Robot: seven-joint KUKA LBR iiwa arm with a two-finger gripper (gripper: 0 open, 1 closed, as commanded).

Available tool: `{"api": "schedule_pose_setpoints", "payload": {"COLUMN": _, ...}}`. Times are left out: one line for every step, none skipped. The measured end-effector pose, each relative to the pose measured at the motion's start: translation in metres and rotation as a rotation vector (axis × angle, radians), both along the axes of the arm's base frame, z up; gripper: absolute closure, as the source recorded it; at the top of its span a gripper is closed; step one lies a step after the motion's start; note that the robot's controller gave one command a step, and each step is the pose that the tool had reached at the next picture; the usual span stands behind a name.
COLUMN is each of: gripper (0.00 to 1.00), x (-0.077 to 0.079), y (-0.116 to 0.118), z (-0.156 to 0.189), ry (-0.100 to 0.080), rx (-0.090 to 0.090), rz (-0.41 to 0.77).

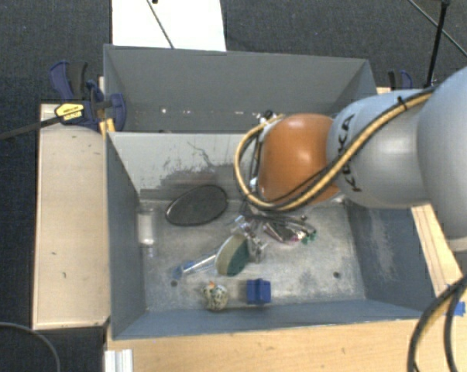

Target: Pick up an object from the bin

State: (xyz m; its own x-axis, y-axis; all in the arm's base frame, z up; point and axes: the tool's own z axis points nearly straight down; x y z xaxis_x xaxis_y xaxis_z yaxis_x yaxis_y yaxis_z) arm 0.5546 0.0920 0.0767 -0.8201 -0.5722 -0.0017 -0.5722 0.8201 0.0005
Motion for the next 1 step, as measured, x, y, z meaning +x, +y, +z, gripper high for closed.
{"api": "schedule_pose_setpoints", "payload": {"gripper": 1.00, "x": -0.0068, "y": 0.0146, "z": 0.1910, "ry": -0.010, "rx": 0.001, "rz": -0.035}}
